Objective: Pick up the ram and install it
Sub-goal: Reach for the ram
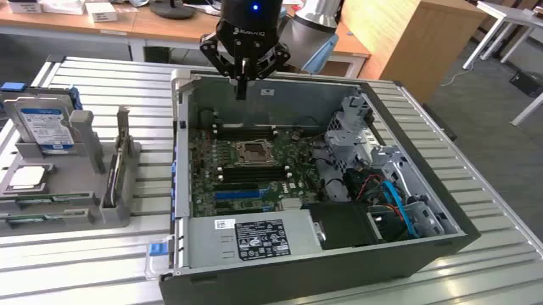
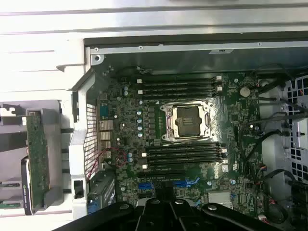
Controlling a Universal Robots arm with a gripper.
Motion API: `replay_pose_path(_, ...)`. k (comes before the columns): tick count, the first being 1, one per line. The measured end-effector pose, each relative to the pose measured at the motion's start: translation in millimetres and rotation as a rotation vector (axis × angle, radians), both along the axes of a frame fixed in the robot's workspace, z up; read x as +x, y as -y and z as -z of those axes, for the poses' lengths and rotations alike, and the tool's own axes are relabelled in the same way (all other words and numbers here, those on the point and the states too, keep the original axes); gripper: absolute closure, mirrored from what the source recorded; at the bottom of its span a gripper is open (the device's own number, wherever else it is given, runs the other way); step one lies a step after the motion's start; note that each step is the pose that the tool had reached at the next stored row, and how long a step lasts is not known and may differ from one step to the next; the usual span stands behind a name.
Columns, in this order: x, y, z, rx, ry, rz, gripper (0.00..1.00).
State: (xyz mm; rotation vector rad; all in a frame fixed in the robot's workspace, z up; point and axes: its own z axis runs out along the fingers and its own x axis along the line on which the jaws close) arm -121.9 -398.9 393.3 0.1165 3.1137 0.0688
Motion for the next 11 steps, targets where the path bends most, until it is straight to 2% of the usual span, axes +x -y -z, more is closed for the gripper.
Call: replay_pose_path(11, -0.4, 0.0, 0.1, 0.0001, 0.0001, 0.000, 0.89)
